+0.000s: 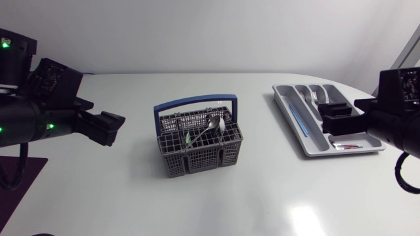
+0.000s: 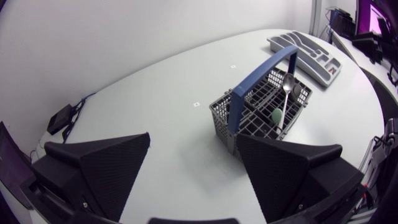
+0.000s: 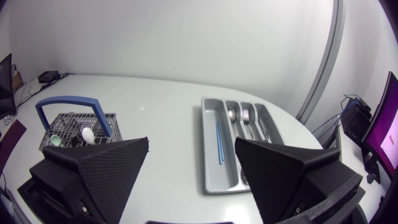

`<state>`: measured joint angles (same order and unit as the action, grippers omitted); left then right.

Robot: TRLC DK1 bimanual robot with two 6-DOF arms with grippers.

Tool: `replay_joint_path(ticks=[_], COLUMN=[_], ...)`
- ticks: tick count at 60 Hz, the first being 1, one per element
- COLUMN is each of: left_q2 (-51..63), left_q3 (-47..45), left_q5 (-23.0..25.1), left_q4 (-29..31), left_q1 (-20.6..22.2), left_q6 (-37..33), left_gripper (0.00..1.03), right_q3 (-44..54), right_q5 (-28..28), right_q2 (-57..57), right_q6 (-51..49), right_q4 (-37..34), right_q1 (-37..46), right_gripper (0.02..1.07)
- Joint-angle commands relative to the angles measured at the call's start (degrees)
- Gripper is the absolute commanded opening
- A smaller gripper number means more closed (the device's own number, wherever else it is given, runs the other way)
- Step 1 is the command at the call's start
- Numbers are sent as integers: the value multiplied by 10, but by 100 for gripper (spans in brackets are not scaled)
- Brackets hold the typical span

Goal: Unload the cutlery basket into the drawer organizer.

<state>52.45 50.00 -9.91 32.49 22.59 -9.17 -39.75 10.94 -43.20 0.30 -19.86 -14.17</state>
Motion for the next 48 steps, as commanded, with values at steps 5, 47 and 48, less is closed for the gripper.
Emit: replay_joint_path(ticks=[5, 47, 48], left_q2=[27, 197, 202], left_q3=[58, 171, 174], left_q5=[4, 38, 49], left_q4=[52, 122, 122], left_q1=[30, 185, 185], left_q6=[-36, -59, -59], left_gripper=[98, 91, 91], right_q3=[-47, -104, -104], right_q5=[0, -189, -189], right_q2=[-51, -166, -167], right_q6=[37, -56, -57], right_q4=[-49, -193, -193], right_q1=[-5, -48, -48], right_gripper=[102, 102, 102])
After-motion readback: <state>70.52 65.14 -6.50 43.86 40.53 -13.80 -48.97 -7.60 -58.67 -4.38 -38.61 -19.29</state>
